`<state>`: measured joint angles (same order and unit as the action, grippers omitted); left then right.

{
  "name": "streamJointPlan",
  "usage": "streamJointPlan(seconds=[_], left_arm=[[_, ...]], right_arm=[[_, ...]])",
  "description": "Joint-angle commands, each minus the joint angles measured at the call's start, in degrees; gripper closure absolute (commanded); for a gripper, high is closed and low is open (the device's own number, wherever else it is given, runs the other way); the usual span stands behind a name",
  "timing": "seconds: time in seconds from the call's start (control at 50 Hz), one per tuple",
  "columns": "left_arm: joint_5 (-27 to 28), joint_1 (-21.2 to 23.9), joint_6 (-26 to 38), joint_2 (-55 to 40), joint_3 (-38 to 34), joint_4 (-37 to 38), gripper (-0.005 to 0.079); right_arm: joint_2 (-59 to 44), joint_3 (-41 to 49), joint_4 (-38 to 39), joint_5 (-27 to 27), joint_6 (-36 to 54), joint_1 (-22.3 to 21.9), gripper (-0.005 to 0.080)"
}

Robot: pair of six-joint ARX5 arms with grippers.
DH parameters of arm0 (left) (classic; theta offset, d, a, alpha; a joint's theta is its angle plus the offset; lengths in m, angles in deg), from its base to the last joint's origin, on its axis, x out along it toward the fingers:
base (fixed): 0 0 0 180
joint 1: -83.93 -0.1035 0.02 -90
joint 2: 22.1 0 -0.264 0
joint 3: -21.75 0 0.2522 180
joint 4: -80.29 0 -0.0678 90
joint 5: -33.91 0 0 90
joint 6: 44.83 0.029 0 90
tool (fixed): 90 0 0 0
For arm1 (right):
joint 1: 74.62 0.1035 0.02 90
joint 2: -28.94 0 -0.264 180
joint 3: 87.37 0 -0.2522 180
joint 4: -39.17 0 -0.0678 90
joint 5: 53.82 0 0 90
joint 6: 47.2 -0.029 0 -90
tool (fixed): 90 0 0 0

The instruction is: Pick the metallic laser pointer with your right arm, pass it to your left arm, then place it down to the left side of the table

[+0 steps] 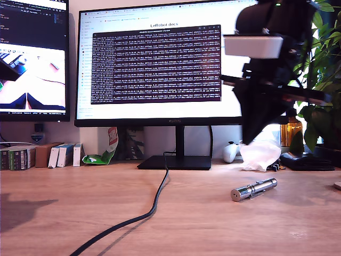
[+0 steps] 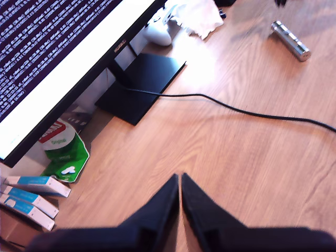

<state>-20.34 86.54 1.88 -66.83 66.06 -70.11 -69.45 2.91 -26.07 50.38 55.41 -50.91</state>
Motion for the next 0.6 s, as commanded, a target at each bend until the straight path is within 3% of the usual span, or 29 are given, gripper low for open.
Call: streamJointPlan(seconds=[0.0, 0.1, 0.24, 0.58], left_arm=[[0.3, 0.2, -0.4, 0.1, 0.6, -0.4, 0.0762], [0.3, 0.2, -0.4, 0.1, 0.6, -0.4, 0.0762], [0.3, 0.2, -0.4, 0.1, 0.6, -0.4, 0.0762], [0.3, 0.2, -0.5, 0.1, 0.6, -0.4, 0.0762]], right_arm=[[-1.3, 0.1, -0.5, 1.9, -1.0, 0.8, 0.0765], [-1.9, 0.1, -1.0, 4.8, -1.4, 1.4, 0.0716], [-2.6, 0.1, 0.1, 6.8, -3.7, 1.7, 0.0433], [-4.3, 0.1, -0.3, 8.4, -3.7, 0.7, 0.0405]])
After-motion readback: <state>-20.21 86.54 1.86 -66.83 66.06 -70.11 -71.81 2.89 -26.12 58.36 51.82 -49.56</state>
